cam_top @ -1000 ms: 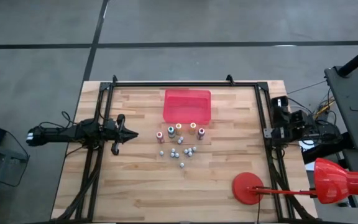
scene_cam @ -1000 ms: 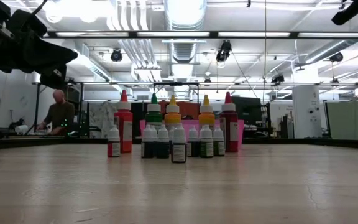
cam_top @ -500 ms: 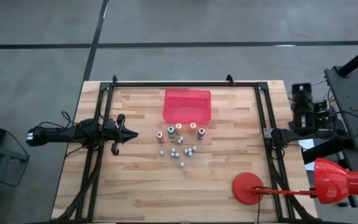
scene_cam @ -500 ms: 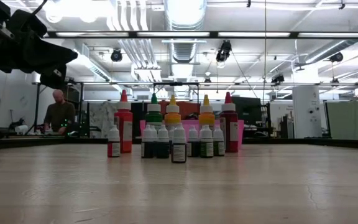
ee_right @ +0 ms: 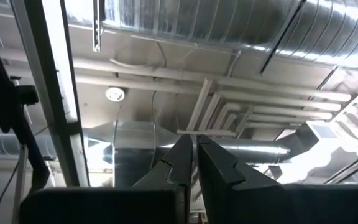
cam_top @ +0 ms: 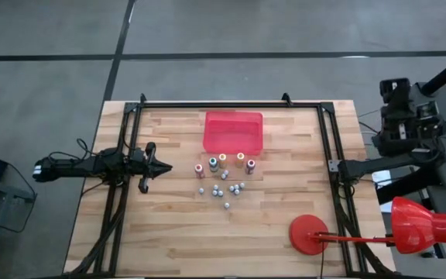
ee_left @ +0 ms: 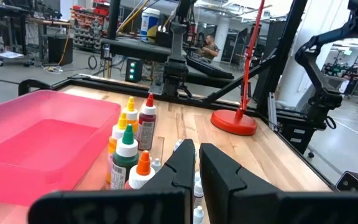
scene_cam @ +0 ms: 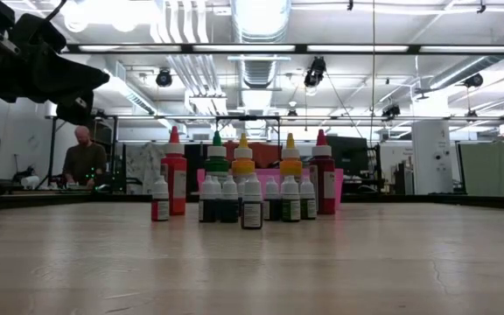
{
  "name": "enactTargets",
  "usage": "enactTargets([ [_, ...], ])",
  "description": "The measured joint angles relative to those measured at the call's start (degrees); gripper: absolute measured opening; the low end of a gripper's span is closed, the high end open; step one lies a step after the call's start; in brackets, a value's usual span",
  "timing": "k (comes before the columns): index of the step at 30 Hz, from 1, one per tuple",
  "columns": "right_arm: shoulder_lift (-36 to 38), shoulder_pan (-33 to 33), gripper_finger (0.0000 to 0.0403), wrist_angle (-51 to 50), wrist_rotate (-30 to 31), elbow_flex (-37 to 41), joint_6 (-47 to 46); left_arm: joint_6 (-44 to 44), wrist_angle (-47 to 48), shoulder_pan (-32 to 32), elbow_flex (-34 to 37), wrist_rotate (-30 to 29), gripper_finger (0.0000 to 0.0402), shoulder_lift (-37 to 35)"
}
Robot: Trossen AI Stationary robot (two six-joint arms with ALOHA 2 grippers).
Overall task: Pick & Place food coloring
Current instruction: Put the large red food coloring bottle into the pink bin
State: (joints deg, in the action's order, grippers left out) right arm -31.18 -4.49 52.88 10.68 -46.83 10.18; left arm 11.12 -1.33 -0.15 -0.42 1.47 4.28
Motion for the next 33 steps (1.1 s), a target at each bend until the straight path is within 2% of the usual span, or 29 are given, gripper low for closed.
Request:
enactTargets([
  [6,-5.1,0.0,0.0018,-10.3,0.0,-10.5,-1.9,0.0,0.0,0.0,0.0,0.0,0.0000,0.0],
  [15,-10.4,0.0,0.0018,-37.9,0.0,-26.4,-2.7,0.0,0.0,0.0,0.0,0.0,0.0000,0.0],
  [18,-12.1,0.0,0.0018,-45.6,1.7,-30.7,-2.7,0.0,0.0,0.0,0.0,0.0,0.0000,0.0],
  [28,-16.9,0.0,0.0018,-63.6,4.3,-39.8,-4.8,0.0,0.0,0.0,0.0,0.0,0.0000,0.0],
  [33,-18.3,0.0,0.0018,-70.0,4.5,-41.7,-5.6,0.0,0.0,0.0,0.0,0.0,0.0000,0.0],
])
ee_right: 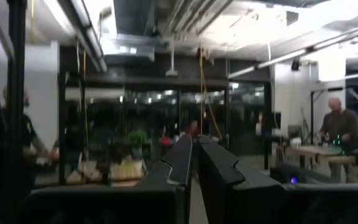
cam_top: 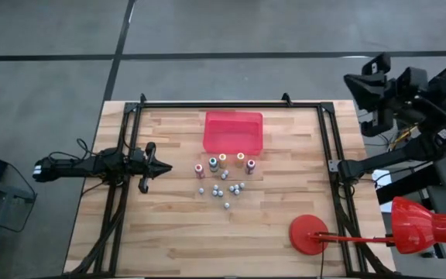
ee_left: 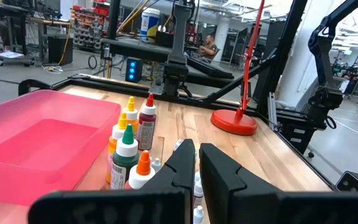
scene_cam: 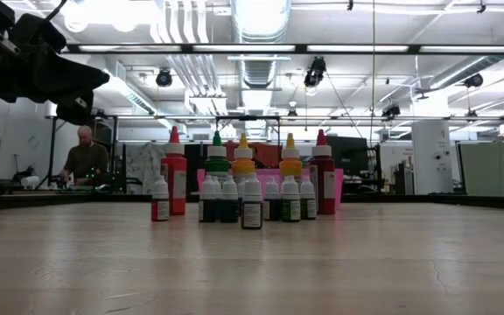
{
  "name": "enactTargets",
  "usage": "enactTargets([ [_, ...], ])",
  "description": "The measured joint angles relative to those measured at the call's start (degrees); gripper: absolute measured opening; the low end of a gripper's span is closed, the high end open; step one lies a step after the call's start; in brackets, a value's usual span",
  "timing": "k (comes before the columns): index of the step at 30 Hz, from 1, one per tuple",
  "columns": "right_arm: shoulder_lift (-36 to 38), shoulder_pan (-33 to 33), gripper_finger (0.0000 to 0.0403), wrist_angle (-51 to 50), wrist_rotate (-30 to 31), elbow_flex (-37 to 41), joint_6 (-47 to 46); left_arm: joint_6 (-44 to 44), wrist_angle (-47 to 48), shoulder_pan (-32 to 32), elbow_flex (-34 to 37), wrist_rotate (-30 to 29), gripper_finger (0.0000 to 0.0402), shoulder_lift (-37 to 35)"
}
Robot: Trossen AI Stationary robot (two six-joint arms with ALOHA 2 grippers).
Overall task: Pick & Place food coloring
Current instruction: Put the large red food coloring bottle into the pink bin
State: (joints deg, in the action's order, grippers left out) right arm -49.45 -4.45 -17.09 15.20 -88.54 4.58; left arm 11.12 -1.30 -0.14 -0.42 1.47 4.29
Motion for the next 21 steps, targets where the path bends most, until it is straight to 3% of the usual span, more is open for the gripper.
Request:
enactTargets([
  [21,-3.6,0.0,0.0018,-24.3,-0.5,-2.0,-8.9,0.0,0.0,0.0,0.0,0.0,0.0000,0.0],
])
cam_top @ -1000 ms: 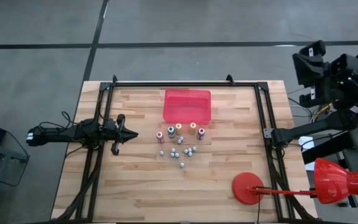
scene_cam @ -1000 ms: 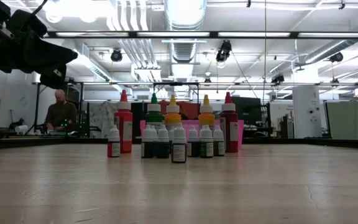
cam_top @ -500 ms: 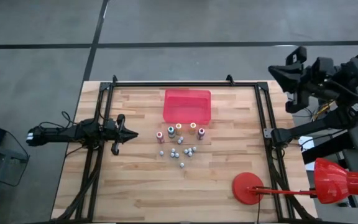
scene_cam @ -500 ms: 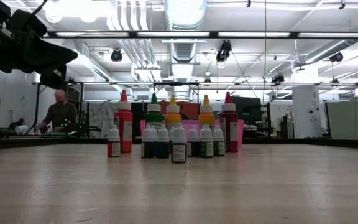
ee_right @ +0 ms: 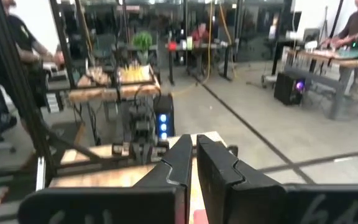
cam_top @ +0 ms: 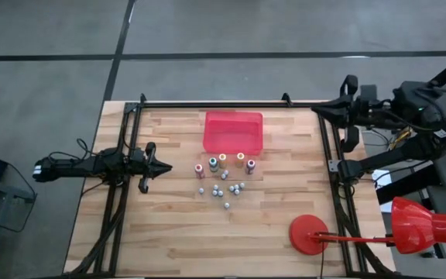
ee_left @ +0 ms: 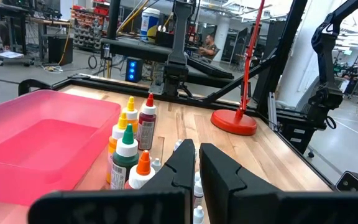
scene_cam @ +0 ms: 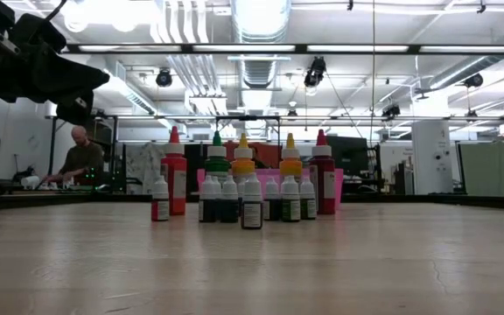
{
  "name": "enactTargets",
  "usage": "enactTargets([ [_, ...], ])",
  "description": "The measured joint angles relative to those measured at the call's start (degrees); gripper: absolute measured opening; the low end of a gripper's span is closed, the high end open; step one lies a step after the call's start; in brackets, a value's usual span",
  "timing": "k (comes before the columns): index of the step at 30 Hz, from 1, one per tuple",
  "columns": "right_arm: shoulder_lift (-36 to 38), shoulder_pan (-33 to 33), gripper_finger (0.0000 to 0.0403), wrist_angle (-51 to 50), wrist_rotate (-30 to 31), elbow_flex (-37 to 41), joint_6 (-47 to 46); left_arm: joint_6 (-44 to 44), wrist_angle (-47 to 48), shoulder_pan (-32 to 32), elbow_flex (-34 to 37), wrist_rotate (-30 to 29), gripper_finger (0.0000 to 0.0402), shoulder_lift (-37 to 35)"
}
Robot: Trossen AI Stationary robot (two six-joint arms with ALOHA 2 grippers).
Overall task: Pick & Place food coloring
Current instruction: Put the large red food coloring bottle into the pink bin
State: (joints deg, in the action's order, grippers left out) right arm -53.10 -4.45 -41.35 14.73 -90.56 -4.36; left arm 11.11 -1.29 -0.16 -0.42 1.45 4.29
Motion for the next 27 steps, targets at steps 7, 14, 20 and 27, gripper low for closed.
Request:
enactTargets([
  [7,-0.8,0.0,0.0018,-0.6,-2.8,-1.3,0.1,0.0,0.0,0.0,0.0,0.0,0.0000,0.0],
  [14,-3.6,0.0,0.0018,-6.1,-3.2,-2.1,-1.6,0.0,0.0,0.0,0.0,0.0,0.0000,0.0],
  [20,-5.9,0.0,0.0018,-8.9,-6.3,-2.1,-1.5,0.0,0.0,0.0,0.0,0.0,0.0000,0.0],
  [27,-8.6,0.0,0.0018,-14.1,-6.8,-2.1,-1.7,0.0,0.0,0.0,0.0,0.0,0.0000,0.0],
])
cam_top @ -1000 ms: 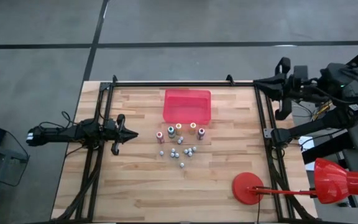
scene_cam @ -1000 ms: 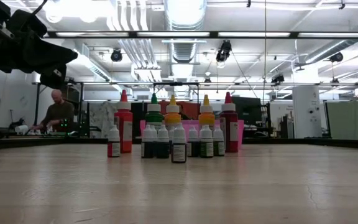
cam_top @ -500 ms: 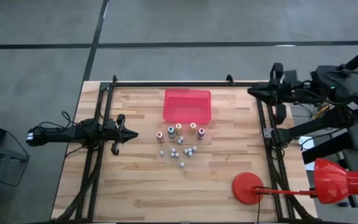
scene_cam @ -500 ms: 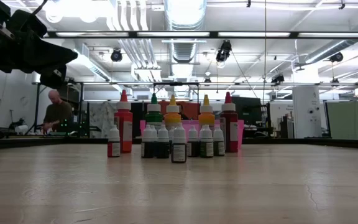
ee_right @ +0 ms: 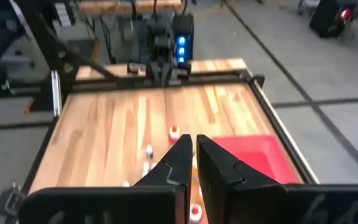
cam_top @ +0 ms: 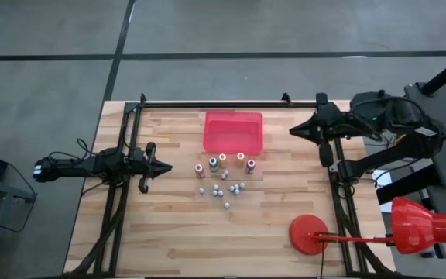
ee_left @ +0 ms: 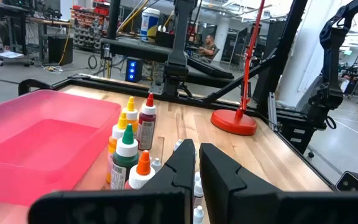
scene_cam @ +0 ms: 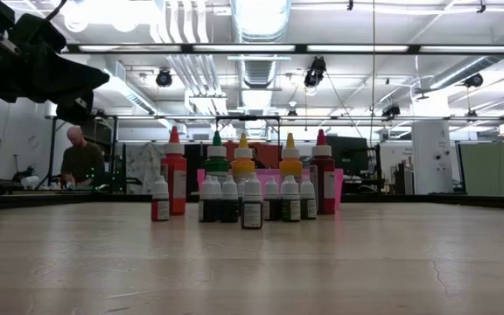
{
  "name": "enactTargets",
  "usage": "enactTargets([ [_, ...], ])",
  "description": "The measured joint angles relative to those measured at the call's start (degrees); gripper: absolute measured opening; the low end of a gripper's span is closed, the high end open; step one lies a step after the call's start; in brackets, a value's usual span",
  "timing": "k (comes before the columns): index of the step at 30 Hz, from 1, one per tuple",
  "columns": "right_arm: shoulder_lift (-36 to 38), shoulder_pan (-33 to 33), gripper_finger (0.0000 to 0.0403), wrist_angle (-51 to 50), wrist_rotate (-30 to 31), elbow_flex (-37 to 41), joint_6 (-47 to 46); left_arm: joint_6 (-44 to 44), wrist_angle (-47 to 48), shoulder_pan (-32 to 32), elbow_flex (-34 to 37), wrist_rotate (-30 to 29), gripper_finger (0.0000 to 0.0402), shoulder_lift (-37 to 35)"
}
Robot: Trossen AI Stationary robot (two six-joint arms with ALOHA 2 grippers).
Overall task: Pick & Place food coloring
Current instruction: Put the large red food coloring bottle into the pink bin
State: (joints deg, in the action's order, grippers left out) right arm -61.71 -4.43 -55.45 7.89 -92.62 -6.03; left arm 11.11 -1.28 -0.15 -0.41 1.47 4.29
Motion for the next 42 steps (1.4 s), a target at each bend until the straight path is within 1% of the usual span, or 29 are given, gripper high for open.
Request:
enactTargets([
  [7,-3.6,0.0,0.0018,-4.4,-0.7,0.0,0.1,0.0,0.0,0.0,0.0,0.0,0.0000,0.0],
  [14,-6.2,-0.1,0.0018,-4.5,-0.6,0.0,2.8,0.0,0.0,0.0,0.0,0.0,0.0000,0.0],
  [28,-10.4,0.0,0.0018,-4.8,-0.6,0.0,3.5,0.0,0.0,0.0,0.0,0.0,0.0000,0.0],
  [42,-11.6,0.4,0.0018,-8.3,-0.4,0.1,3.2,0.0,0.0,0.0,0.0,0.0,0.0000,0.0],
])
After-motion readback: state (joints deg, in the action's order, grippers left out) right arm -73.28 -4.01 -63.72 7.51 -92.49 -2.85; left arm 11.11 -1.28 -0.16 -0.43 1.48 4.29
